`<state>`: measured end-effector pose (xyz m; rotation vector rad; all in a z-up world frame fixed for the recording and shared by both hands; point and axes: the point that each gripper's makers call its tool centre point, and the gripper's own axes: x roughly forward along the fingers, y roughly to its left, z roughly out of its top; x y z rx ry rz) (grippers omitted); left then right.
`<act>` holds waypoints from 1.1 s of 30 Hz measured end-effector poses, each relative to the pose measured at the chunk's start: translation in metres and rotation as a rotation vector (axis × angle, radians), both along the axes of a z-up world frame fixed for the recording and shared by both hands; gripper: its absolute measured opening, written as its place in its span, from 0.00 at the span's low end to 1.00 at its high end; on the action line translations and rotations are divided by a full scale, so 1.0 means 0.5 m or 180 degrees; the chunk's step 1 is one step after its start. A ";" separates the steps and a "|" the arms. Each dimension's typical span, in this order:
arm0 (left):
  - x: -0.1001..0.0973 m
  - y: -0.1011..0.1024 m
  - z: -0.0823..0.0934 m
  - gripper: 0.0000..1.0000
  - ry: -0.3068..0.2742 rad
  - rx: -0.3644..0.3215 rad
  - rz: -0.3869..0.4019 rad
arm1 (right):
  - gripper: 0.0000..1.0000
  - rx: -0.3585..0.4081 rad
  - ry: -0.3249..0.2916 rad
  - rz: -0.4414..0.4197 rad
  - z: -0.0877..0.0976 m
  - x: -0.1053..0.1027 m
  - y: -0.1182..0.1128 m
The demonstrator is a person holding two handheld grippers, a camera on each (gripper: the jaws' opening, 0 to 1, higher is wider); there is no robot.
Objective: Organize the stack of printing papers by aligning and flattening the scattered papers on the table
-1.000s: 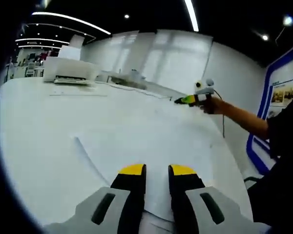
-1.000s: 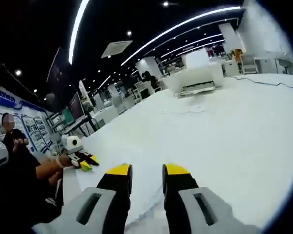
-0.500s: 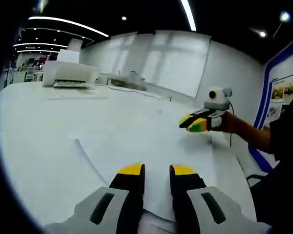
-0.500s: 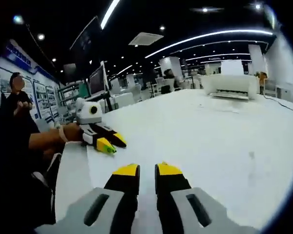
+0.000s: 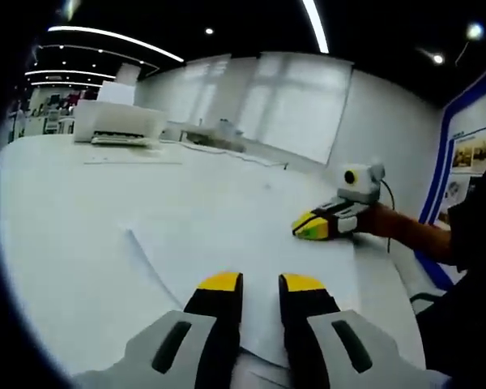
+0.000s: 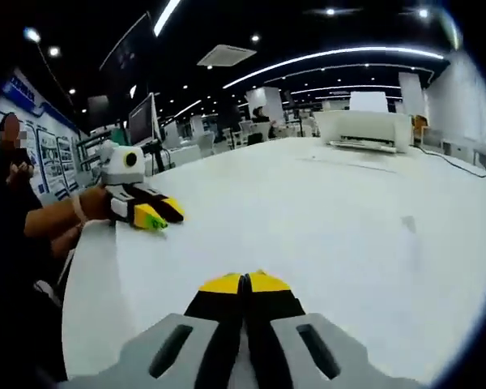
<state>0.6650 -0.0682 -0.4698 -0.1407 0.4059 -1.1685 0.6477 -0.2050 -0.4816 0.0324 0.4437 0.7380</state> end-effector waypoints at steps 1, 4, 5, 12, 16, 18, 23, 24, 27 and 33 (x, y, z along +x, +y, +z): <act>0.001 -0.002 0.000 0.23 -0.0020 0.0004 0.0007 | 0.00 0.0065 0.0007 -0.0071 0.001 -0.002 -0.013; -0.013 -0.011 0.000 0.23 -0.0212 0.0095 -0.0013 | 0.00 0.0205 -0.0021 -0.0217 0.003 -0.010 -0.041; -0.014 -0.013 0.000 0.23 -0.0210 0.0092 -0.0014 | 0.00 0.0190 -0.0041 -0.0272 0.004 -0.009 -0.047; -0.008 -0.006 0.014 0.32 -0.0046 -0.0069 -0.0029 | 0.00 0.0472 -0.0307 -0.0429 0.053 0.008 -0.087; -0.008 -0.003 0.034 0.30 -0.0069 -0.0254 -0.0078 | 0.07 0.0311 -0.0319 -0.0459 0.039 0.015 -0.089; -0.004 0.004 0.030 0.35 -0.0065 -0.0215 -0.0044 | 0.09 0.0300 -0.0294 -0.0467 0.037 0.013 -0.091; -0.021 0.028 0.055 0.38 -0.0065 -0.0356 0.0075 | 0.16 0.0368 -0.0398 -0.0426 0.070 -0.008 -0.088; -0.025 0.034 0.058 0.40 -0.0071 -0.0366 0.0098 | 0.17 0.0351 -0.0409 -0.0411 0.076 -0.017 -0.088; -0.053 0.059 0.065 0.43 -0.0125 -0.0351 0.0166 | 0.24 0.0354 -0.0439 -0.0419 0.093 -0.037 -0.094; -0.098 0.104 0.084 0.56 -0.0125 -0.0399 0.0371 | 0.33 0.0268 -0.0493 -0.0402 0.115 -0.083 -0.089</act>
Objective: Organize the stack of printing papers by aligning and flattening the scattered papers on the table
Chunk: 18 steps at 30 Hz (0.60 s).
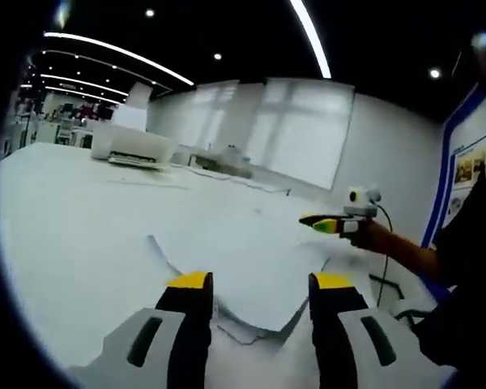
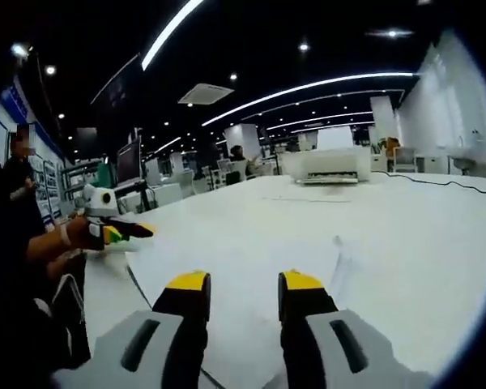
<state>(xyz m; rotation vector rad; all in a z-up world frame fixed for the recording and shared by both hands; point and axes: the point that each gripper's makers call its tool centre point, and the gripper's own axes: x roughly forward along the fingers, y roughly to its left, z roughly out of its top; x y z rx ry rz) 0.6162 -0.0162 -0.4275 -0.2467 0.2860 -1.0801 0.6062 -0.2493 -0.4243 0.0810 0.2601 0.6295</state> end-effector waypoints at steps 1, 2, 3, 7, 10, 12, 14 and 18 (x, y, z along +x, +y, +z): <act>-0.008 0.010 0.003 0.59 0.0001 0.0007 0.0045 | 0.36 -0.0009 0.0002 0.0005 0.001 -0.008 -0.008; -0.016 0.020 0.005 0.64 -0.0011 0.0029 0.0090 | 0.38 -0.0022 0.0019 0.0018 0.003 -0.018 -0.009; -0.026 0.030 0.003 0.67 -0.0016 0.0086 0.0133 | 0.42 -0.0047 0.0019 0.0029 0.005 -0.026 -0.011; -0.062 0.070 -0.008 0.76 0.0042 0.0266 0.0269 | 0.47 -0.0074 0.0036 -0.0013 0.011 -0.054 -0.036; -0.083 0.110 -0.007 0.84 0.0057 0.0301 0.0439 | 0.54 -0.0072 0.0042 -0.0053 0.019 -0.076 -0.050; -0.096 0.128 -0.005 0.84 0.0058 0.0311 0.0519 | 0.55 -0.0078 0.0038 -0.0073 0.024 -0.092 -0.059; -0.107 0.141 -0.001 0.85 0.0055 0.0298 0.0602 | 0.56 -0.0057 0.0022 -0.0083 0.031 -0.106 -0.063; -0.120 0.167 0.003 0.88 0.0100 0.0253 0.0745 | 0.68 -0.0033 0.0030 -0.0101 0.037 -0.130 -0.069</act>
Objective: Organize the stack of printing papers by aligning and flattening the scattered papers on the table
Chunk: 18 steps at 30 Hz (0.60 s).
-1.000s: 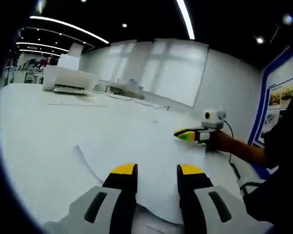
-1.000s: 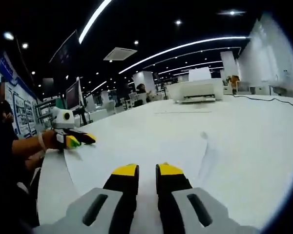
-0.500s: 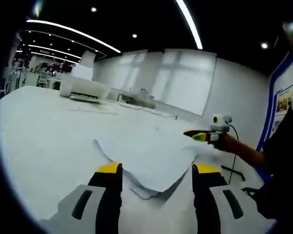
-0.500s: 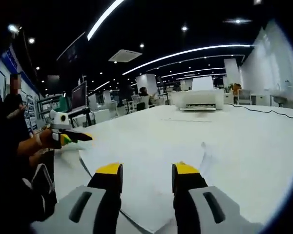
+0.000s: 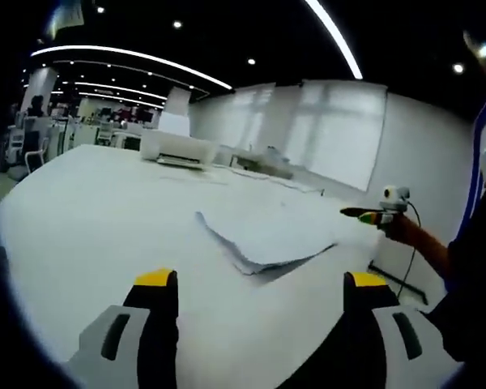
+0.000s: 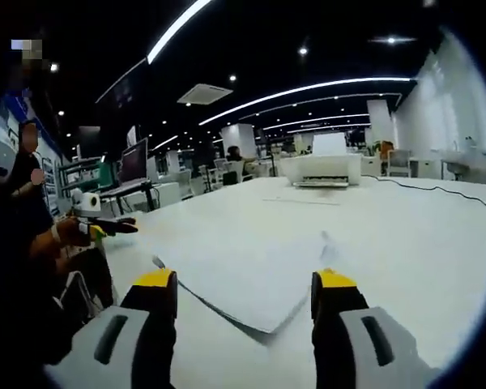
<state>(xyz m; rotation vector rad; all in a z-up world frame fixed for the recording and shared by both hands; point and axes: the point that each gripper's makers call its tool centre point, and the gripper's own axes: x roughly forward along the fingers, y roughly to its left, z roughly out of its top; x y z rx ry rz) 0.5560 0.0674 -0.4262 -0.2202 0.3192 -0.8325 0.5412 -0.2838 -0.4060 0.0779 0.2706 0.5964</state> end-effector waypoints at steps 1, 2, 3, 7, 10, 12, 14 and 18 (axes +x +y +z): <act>-0.002 0.004 -0.001 0.89 0.0006 0.0020 0.0018 | 0.69 -0.0017 0.0013 -0.0004 -0.001 -0.006 -0.003; -0.008 0.010 -0.002 0.90 0.0009 0.0059 0.0031 | 0.71 -0.0042 0.0006 0.0000 0.000 -0.013 -0.005; -0.011 0.015 -0.002 0.90 0.0010 0.0083 0.0052 | 0.71 -0.0053 -0.0004 0.0002 0.003 -0.020 -0.007; -0.021 0.030 0.006 0.91 -0.0014 0.0101 0.0111 | 0.71 -0.0081 -0.0060 -0.0029 0.021 -0.039 -0.020; -0.031 0.034 0.018 0.91 -0.0036 0.0124 0.0135 | 0.71 -0.0101 -0.0122 -0.0044 0.040 -0.054 -0.029; -0.041 0.034 0.028 0.91 -0.0053 0.0146 0.0143 | 0.71 -0.0102 -0.0152 -0.0037 0.051 -0.069 -0.034; -0.053 0.038 0.035 0.92 -0.0066 0.0195 0.0153 | 0.71 -0.0160 -0.0170 -0.0058 0.059 -0.084 -0.047; -0.084 0.050 0.053 0.92 -0.0093 0.0208 0.0195 | 0.71 -0.0206 -0.0173 -0.0103 0.077 -0.118 -0.071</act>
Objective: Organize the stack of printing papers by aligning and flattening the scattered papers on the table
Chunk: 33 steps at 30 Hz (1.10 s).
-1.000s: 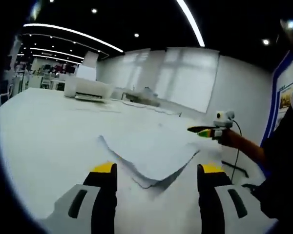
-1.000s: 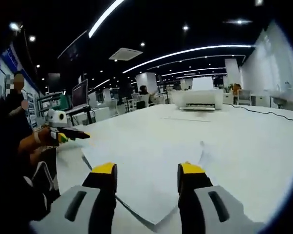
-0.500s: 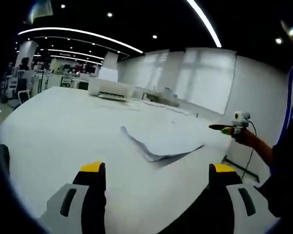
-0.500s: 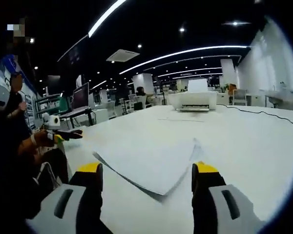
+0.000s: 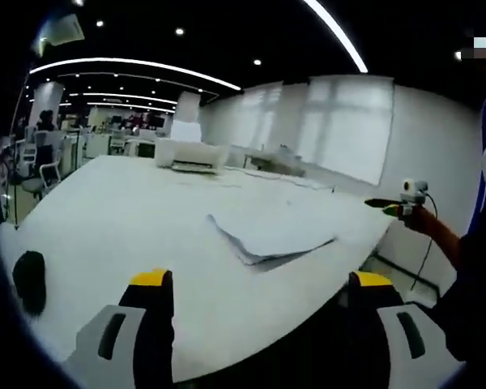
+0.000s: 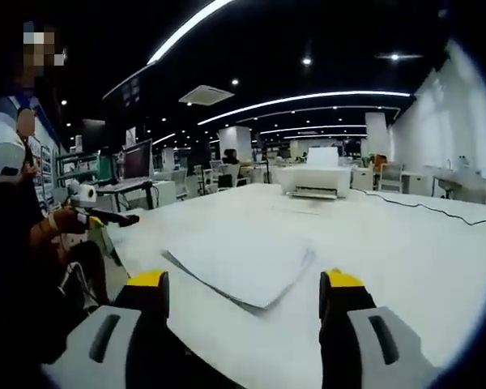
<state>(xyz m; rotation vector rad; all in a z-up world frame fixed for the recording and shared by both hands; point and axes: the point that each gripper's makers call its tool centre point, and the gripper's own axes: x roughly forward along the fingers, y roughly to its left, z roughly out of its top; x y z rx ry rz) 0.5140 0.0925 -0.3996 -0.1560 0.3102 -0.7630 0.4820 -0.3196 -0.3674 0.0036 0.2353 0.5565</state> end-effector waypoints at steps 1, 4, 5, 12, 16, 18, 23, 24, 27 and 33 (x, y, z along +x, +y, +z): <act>-0.011 0.003 0.003 0.92 0.0005 0.0004 0.0011 | 0.71 -0.0023 -0.0009 0.0002 0.005 -0.010 -0.006; -0.051 0.017 0.004 0.92 -0.0001 0.0076 0.0056 | 0.72 0.0013 0.0015 0.0005 0.017 -0.046 -0.020; -0.064 0.022 0.005 0.92 -0.0003 0.0100 0.0071 | 0.72 0.0024 0.0023 0.0006 0.021 -0.058 -0.025; -0.143 0.051 -0.014 0.92 0.0072 0.0070 0.0186 | 0.71 0.0127 -0.0018 -0.0117 0.009 -0.140 -0.028; -0.182 0.057 -0.011 0.92 0.0044 0.0087 0.0166 | 0.71 0.0069 -0.0024 -0.0126 0.001 -0.155 -0.025; -0.199 0.059 -0.002 0.93 -0.0014 0.0056 0.0169 | 0.71 0.0101 -0.0077 -0.0120 0.012 -0.163 -0.022; -0.236 0.085 0.019 0.91 -0.0137 -0.0060 0.0321 | 0.72 0.0407 -0.0125 -0.0301 0.030 -0.167 -0.047; -0.245 0.088 0.020 0.91 -0.0151 -0.0075 0.0329 | 0.71 0.0442 -0.0136 -0.0338 0.032 -0.167 -0.052; -0.262 0.099 0.028 0.90 -0.0216 -0.0121 0.0400 | 0.70 0.0527 -0.0156 -0.0375 0.042 -0.171 -0.046; -0.276 0.095 0.028 0.90 -0.0236 -0.0159 0.0396 | 0.69 0.0549 -0.0257 -0.0306 0.070 -0.188 -0.015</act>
